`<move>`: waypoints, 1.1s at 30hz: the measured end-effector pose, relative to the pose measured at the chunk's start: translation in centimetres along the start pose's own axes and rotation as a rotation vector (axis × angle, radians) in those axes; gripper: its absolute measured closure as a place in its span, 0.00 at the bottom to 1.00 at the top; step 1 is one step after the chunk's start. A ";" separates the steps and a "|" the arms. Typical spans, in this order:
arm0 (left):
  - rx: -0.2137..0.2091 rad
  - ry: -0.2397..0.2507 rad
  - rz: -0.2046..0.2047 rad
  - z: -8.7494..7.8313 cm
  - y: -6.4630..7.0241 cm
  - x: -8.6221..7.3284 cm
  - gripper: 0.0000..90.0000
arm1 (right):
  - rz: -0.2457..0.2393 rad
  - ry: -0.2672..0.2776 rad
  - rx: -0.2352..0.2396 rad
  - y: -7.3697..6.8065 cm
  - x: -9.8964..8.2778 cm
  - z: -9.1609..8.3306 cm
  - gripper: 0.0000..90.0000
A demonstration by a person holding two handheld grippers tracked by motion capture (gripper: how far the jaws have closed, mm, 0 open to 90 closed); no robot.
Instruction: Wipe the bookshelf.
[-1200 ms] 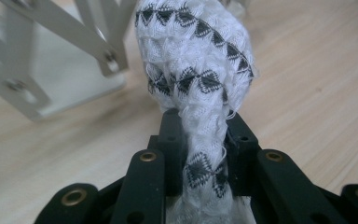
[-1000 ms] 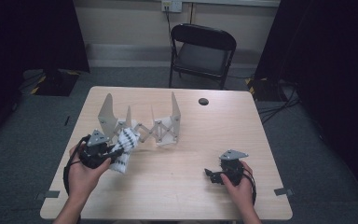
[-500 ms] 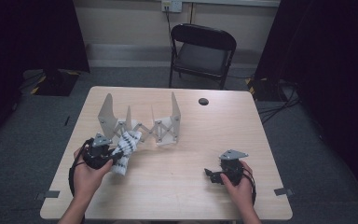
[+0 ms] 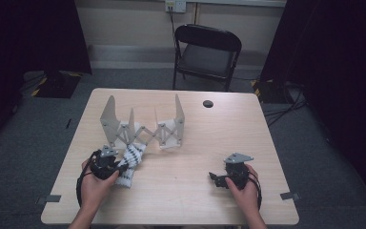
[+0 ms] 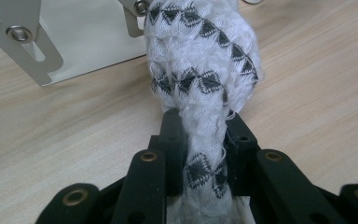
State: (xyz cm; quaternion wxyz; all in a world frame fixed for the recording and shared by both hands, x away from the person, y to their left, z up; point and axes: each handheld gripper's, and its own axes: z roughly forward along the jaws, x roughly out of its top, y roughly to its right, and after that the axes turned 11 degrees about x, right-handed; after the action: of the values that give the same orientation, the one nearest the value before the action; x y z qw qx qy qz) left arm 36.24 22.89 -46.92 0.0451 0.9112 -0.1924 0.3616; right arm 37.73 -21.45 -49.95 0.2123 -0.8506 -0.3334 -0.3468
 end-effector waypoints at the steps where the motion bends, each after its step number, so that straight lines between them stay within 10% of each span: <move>1: 0.002 0.000 0.003 0.0 0.1 -0.1 0.81 | -0.001 0.000 0.001 0.0 0.0 0.0 0.15; 13: -0.002 0.002 0.021 -1.2 0.3 0.0 0.82 | -0.003 0.001 0.001 0.1 0.1 0.1 0.15; 24: 0.077 0.206 0.039 -8.5 -1.1 5.9 0.82 | -0.002 -0.001 0.001 0.1 0.1 0.1 0.15; 33: 0.088 0.136 -0.002 -5.4 -1.8 3.5 0.82 | -0.002 -0.001 0.001 0.1 0.2 0.2 0.15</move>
State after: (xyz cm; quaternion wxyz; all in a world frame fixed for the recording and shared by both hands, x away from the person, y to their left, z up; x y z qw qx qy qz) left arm 35.81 24.67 -40.54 0.0185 0.8858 -0.1720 0.4306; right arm 37.94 -21.34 -49.95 0.2123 -0.8501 -0.3348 -0.3466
